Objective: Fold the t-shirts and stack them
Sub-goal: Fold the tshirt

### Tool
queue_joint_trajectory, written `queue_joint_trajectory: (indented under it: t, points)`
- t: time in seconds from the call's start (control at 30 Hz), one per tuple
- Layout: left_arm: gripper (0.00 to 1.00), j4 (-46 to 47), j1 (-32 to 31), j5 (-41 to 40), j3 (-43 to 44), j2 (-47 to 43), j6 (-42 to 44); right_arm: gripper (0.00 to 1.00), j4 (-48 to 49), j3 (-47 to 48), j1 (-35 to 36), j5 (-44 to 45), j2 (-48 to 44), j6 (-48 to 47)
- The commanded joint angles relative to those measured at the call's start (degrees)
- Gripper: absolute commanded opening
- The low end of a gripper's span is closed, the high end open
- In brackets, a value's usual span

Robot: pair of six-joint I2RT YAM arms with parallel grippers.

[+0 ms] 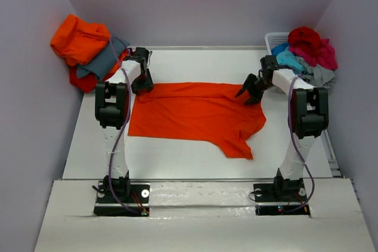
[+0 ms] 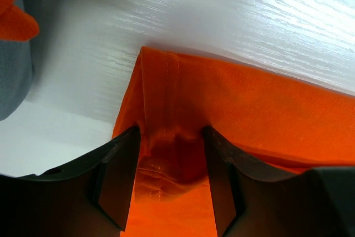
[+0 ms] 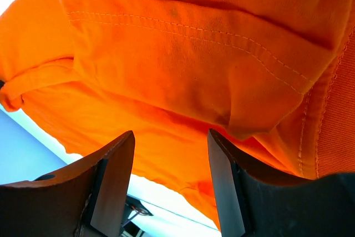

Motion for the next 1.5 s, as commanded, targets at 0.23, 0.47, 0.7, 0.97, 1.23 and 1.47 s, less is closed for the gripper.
queue_joint_trajectory:
  t: [0.23, 0.47, 0.7, 0.97, 1.23, 1.47]
  points:
    - [0.61, -2.6, 0.0, -1.3, -0.7, -1.9, 1.3, 0.61, -3.3, 6.3, -0.3, 3.2, -0.3, -1.2]
    - [0.61, -2.6, 0.0, -1.4, -1.1, -2.0, 1.3, 0.59, -1.8, 7.0, -0.3, 6.2, 0.8, 0.4]
    - [0.61, -2.4, 0.0, -1.4, -1.6, -2.6, 1.6, 0.54, -1.6, 8.3, -0.3, 15.5, 2.7, 4.0]
    - [0.61, -2.2, 0.0, -0.6, -1.9, -2.7, 1.7, 0.54, -6.6, 16.8, -0.3, 22.2, 9.6, 4.8]
    - [0.61, -2.1, 0.0, 0.0, -2.0, -2.7, 1.8, 0.55, -14.3, 28.9, -0.3, 28.5, 17.2, 3.5]
    - [0.61, -2.0, 0.5, 0.4, -2.3, -3.3, 1.8, 0.55, -18.3, 32.4, -0.3, 32.3, 19.9, 2.3]
